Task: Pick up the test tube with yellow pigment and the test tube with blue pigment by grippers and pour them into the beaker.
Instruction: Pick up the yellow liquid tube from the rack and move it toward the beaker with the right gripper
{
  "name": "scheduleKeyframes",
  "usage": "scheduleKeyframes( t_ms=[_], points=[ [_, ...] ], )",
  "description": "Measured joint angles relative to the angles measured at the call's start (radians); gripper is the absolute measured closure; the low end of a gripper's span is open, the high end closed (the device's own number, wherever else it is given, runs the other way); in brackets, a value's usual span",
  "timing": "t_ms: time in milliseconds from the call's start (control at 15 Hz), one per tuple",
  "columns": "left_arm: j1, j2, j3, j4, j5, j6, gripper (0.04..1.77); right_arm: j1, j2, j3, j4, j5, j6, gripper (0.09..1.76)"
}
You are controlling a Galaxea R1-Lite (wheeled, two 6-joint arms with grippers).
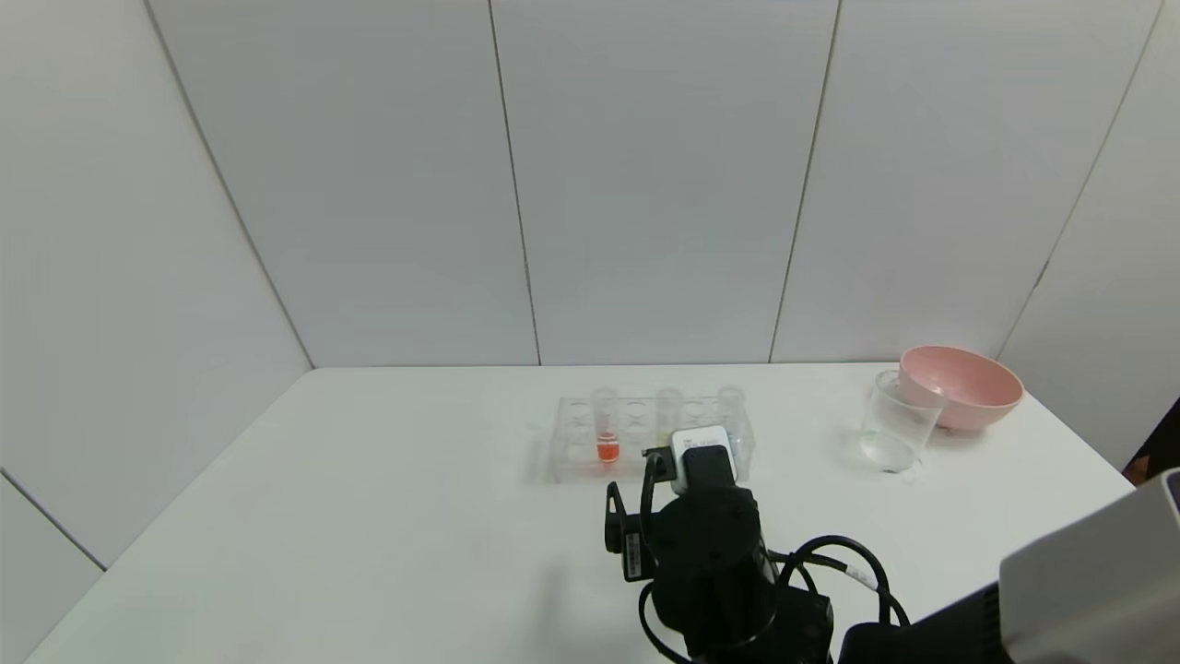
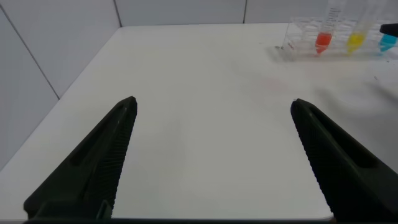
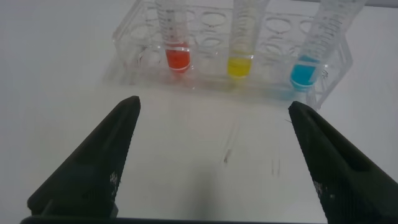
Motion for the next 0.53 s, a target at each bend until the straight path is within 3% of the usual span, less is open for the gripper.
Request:
scheduleKeyframes(
  t_ms=[533],
  points=[
    [0.000,0.000,0.000,0.000,0.000,0.000,0.05,-0.116,0.129,-0.201,-0.001,0.081,-0.074,0.14]
  ],
)
